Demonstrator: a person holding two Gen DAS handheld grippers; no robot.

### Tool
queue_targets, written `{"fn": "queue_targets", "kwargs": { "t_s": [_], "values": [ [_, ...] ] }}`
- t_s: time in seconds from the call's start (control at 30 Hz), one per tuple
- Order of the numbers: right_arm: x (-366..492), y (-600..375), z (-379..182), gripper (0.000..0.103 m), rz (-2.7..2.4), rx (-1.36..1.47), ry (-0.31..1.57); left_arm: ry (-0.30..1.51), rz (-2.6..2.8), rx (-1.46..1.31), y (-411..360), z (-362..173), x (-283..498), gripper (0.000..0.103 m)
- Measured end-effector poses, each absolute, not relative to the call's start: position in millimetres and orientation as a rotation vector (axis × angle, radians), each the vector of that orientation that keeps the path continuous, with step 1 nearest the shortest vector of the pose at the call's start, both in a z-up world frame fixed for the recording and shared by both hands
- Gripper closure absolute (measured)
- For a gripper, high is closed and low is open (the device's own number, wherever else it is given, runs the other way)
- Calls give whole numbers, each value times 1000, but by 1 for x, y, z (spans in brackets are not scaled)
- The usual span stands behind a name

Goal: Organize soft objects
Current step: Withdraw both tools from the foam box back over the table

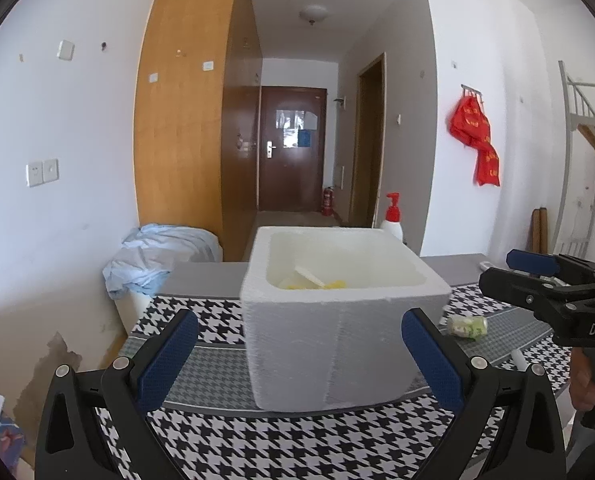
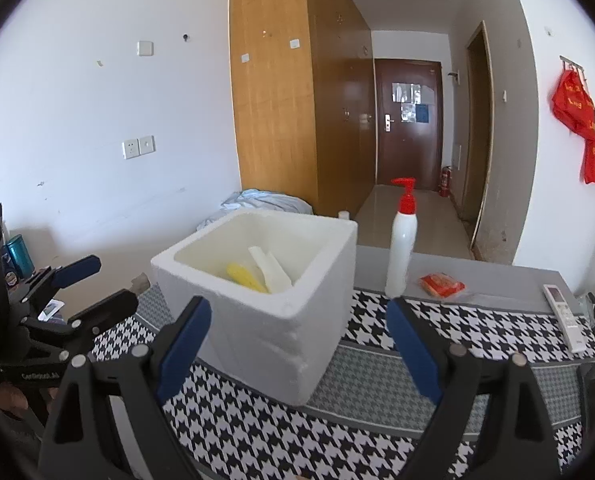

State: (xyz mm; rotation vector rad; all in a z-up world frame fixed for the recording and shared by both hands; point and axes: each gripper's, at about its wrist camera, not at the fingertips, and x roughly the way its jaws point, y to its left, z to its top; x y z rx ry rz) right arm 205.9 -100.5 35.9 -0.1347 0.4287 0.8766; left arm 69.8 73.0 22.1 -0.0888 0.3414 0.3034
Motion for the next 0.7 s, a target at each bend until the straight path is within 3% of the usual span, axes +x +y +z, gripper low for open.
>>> {"fn": "queue_targets", "kwargs": {
  "t_s": [0.7],
  "values": [
    [198,-165,6,11,765,-113,445,372,194,-74,24,-1,87,1]
  ]
}}
